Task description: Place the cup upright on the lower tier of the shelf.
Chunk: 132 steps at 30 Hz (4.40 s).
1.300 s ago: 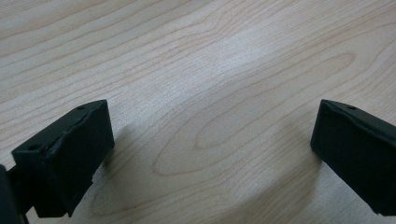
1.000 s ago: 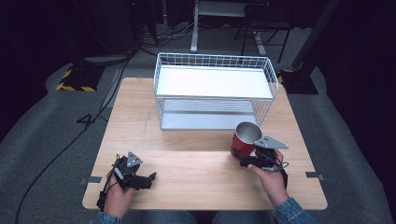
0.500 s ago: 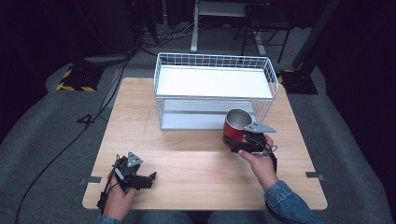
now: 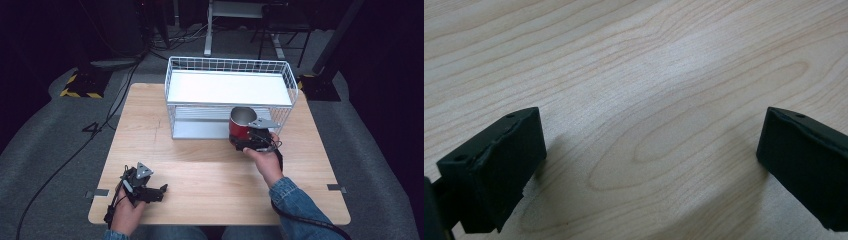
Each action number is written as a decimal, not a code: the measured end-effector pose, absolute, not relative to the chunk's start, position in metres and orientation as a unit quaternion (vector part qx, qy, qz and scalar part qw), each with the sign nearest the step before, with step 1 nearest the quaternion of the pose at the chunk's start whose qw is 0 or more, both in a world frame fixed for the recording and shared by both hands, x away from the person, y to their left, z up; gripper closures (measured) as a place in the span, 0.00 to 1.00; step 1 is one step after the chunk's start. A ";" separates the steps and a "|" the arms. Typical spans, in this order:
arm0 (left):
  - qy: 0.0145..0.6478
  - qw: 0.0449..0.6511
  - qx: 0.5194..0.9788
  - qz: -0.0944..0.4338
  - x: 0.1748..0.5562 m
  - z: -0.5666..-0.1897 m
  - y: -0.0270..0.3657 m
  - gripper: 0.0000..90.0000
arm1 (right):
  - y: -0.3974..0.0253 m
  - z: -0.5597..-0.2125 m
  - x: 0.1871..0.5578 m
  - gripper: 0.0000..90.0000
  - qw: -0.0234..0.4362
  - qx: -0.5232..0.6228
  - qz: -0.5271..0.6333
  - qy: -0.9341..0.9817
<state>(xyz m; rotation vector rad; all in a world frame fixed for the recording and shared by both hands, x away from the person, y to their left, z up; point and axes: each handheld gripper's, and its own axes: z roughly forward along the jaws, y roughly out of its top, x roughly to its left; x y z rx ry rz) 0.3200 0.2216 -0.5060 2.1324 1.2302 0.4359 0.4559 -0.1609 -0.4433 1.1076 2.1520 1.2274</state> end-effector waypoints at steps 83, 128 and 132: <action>0.465 0.317 0.810 0.166 0.323 -0.506 0.221 0.00 | -0.146 -0.457 0.476 0.17 0.206 0.409 0.467 0.756; 0.466 0.316 0.810 0.163 0.326 -0.506 0.221 0.00 | -0.281 -0.420 0.374 0.18 0.166 0.403 0.448 0.781; 0.465 0.316 0.810 0.165 0.326 -0.506 0.221 0.00 | -0.292 -0.426 0.364 0.18 0.159 0.414 0.444 0.779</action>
